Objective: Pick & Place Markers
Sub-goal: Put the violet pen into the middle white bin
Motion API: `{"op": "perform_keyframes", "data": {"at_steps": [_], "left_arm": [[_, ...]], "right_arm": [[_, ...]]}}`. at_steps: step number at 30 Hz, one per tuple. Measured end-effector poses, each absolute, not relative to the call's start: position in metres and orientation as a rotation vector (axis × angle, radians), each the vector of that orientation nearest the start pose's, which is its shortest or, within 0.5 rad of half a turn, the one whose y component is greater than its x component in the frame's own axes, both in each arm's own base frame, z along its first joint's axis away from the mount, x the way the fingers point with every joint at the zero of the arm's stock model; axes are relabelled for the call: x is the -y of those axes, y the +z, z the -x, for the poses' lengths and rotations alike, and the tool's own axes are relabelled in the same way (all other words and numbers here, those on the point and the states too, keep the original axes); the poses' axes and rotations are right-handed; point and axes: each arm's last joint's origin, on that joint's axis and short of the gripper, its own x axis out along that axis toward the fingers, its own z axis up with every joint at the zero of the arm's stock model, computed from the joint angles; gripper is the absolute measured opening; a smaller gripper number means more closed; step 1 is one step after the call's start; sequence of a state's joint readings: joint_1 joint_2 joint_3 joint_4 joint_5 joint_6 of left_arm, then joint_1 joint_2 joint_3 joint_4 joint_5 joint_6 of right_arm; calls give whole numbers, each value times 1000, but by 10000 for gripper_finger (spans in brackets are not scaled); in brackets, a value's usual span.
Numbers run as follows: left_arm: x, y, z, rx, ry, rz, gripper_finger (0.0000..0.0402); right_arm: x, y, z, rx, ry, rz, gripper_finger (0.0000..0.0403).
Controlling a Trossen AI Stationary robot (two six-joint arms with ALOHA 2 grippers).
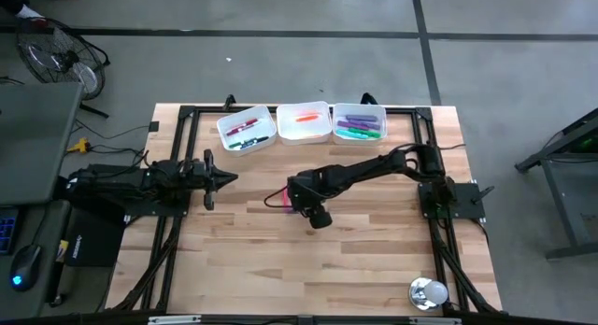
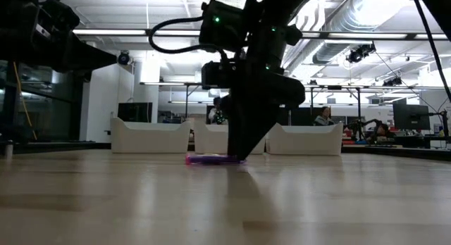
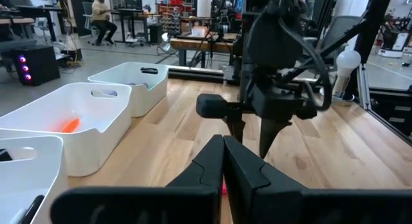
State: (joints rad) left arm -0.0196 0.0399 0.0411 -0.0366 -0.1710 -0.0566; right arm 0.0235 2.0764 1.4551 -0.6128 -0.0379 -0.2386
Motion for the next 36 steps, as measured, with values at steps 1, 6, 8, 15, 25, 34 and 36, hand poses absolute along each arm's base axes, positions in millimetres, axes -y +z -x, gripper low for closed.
{"op": "perform_keyframes", "data": {"at_steps": [1,6,8,15,25,34,36], "left_arm": [[-3,171,-97,-26,152,54,7],[-3,172,-98,-9,152,55,7],[-3,172,-98,-8,154,55,7],[-3,173,-98,-6,154,55,7],[-3,173,-98,-3,154,56,7],[-3,173,-98,-2,154,56,7],[-3,173,-98,-2,154,56,7]], "right_arm": [[-10,148,-414,-1225,200,196,185],[-5,148,-417,-1190,213,172,183],[-4,149,-418,-1178,218,166,181],[-2,147,-419,-1176,227,168,181],[-6,125,-423,-1213,260,139,181],[-29,121,-423,-1220,295,175,169],[-35,120,-421,-1228,300,188,156]]}}
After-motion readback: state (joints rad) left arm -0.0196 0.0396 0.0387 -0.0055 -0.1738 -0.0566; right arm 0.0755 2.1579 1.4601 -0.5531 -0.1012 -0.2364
